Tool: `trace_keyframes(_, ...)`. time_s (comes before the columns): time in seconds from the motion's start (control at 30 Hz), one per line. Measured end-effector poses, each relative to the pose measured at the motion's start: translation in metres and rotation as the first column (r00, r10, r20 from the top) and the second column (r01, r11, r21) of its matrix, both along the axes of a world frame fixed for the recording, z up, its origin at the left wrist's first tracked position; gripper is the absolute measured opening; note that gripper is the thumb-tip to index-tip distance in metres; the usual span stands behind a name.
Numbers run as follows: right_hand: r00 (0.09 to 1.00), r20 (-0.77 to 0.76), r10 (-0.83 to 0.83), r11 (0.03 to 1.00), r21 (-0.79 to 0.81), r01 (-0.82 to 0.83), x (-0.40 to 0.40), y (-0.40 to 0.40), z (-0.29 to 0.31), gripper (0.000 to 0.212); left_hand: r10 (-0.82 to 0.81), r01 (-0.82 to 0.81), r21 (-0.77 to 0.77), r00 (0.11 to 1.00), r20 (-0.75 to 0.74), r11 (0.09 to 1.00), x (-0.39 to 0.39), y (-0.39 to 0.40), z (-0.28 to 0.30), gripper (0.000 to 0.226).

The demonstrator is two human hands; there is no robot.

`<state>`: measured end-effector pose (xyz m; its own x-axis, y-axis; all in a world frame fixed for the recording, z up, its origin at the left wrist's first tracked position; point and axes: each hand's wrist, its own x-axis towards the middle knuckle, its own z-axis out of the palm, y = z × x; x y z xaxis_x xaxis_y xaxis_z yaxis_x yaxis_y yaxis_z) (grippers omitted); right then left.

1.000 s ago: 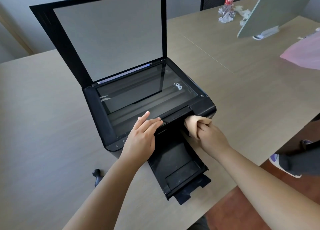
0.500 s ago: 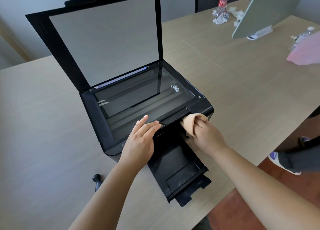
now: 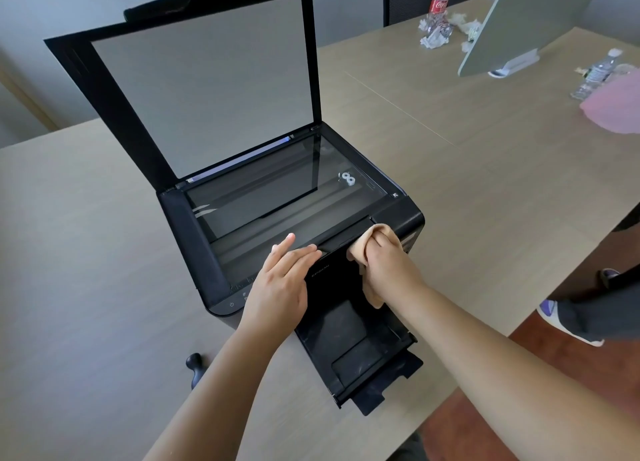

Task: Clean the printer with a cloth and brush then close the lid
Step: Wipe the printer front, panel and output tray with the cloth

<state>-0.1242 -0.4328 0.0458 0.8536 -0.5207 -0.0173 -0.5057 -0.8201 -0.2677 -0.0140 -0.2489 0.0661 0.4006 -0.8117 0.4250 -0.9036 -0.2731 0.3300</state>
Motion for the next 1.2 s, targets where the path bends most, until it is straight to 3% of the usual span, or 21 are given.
trace_keyframes(0.1, 0.978, 0.181, -0.102, 0.995, 0.04, 0.097, 0.002, 0.004, 0.011, 0.035, 0.003, -0.003, 0.005, 1.0, -0.016, 1.0, 0.0, 0.0, 0.0, 0.049)
trace_keyframes(0.23, 0.913, 0.408, 0.02, 0.996, -0.083, 0.015, -0.005, 0.012, 0.019, 0.039, -0.007, 0.007, 0.006, 0.999, -0.051, 1.0, 0.001, -0.001, 0.0, 0.051)
trace_keyframes(0.4, 0.952, 0.304, -0.04, 0.998, -0.03, 0.051, 0.004, 0.015, 0.017, 0.045, 0.05, -0.051, -0.009, 0.992, -0.118, 0.999, 0.001, 0.001, 0.005, 0.05)
trace_keyframes(0.57, 0.948, 0.24, 0.21, 0.977, -0.02, -0.211, 0.008, 0.034, 0.036, 0.042, 0.175, -0.169, 0.079, 0.981, -0.083, 0.982, 0.005, 0.002, 0.011, 0.044)
trace_keyframes(0.73, 0.979, 0.205, -0.017, 0.999, -0.024, 0.022, -0.005, -0.005, 0.031, 0.036, 0.225, -0.223, 0.166, 0.974, 0.008, 0.961, 0.01, 0.007, 0.007, 0.049)
trace_keyframes(0.9, 0.955, 0.257, 0.145, 0.987, 0.036, -0.16, 0.004, 0.045, 0.032, 0.044, 0.214, -0.209, 0.127, 0.977, -0.025, 0.97, 0.01, 0.007, 0.005, 0.049)
trace_keyframes(0.97, 0.95, 0.238, 0.202, 0.976, 0.036, -0.216, 0.001, 0.038, 0.036, 0.038, 0.208, -0.203, 0.125, 0.978, -0.029, 0.971, 0.009, 0.006, 0.005, 0.048)
trace_keyframes(1.1, 0.983, 0.184, 0.006, 1.0, 0.009, -0.008, -0.004, 0.006, 0.043, 0.031, 0.202, -0.196, 0.135, 0.979, -0.029, 0.971, 0.01, 0.008, 0.004, 0.048)
trace_keyframes(1.2, 0.981, 0.192, 0.015, 0.997, 0.067, -0.028, 0.006, 0.035, 0.047, 0.038, 0.199, -0.194, 0.126, 0.979, -0.03, 0.973, 0.008, 0.007, 0.005, 0.047)
